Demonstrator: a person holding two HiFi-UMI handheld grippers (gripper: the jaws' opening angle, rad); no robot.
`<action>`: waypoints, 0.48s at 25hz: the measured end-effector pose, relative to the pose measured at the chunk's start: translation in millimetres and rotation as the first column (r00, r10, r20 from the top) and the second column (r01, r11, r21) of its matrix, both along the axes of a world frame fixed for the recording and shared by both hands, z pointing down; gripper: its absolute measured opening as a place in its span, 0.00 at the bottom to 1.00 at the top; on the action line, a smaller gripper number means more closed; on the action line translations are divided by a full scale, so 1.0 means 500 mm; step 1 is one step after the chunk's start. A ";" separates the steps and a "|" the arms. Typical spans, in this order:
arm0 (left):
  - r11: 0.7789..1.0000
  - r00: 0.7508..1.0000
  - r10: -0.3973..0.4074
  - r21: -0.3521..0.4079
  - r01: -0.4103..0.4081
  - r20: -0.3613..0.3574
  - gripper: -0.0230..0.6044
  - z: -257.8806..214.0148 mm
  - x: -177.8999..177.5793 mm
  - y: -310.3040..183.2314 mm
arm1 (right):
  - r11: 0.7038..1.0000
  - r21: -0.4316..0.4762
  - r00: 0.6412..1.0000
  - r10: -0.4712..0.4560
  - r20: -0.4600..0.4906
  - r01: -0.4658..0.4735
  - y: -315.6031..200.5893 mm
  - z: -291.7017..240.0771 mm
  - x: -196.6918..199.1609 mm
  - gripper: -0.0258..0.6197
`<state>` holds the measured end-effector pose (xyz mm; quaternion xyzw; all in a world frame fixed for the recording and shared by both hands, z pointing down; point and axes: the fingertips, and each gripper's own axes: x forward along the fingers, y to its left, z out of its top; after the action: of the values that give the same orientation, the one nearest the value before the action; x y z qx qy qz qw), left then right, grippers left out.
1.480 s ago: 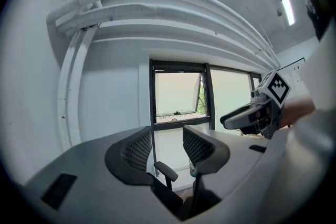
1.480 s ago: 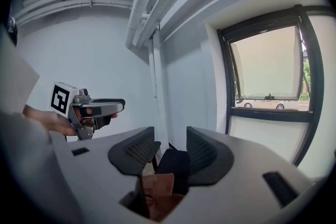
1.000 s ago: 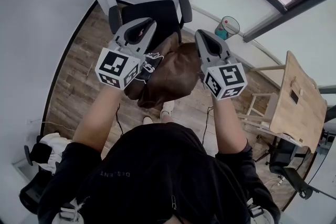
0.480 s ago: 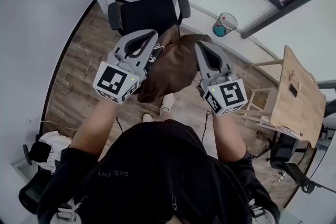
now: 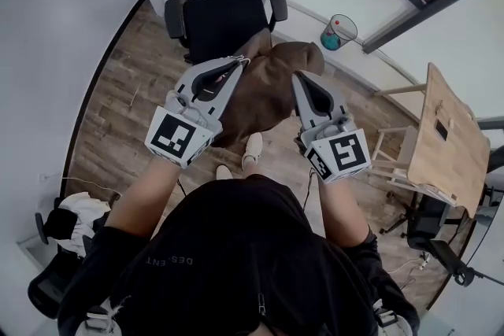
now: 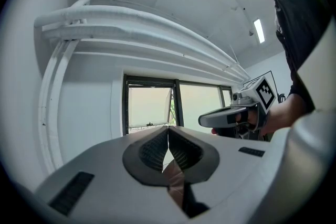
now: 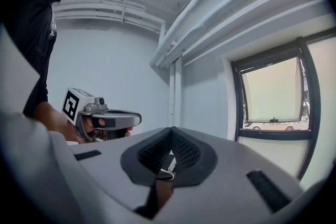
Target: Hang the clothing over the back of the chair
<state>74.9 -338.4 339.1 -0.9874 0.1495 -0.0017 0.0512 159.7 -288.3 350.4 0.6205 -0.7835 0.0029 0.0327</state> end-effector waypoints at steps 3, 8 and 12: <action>1.000 1.000 0.001 -0.007 -0.001 0.002 0.07 0.009 -0.003 0.009 | 1.000 -0.001 1.000 -0.003 -0.009 0.003 0.009 0.003 -0.008 0.03; 1.000 1.000 0.003 -0.010 -0.003 0.015 0.07 0.018 -0.009 0.019 | 1.000 0.002 1.000 -0.003 -0.009 0.004 0.019 0.004 -0.020 0.03; 1.000 1.000 0.001 -0.008 -0.001 0.012 0.07 0.015 -0.014 0.020 | 1.000 0.003 1.000 -0.007 -0.009 0.007 0.019 0.003 -0.028 0.03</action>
<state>68.1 -328.4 346.8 -0.9877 0.1488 -0.0085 0.0481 145.8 -278.5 351.9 0.6179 -0.7855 -0.0012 0.0356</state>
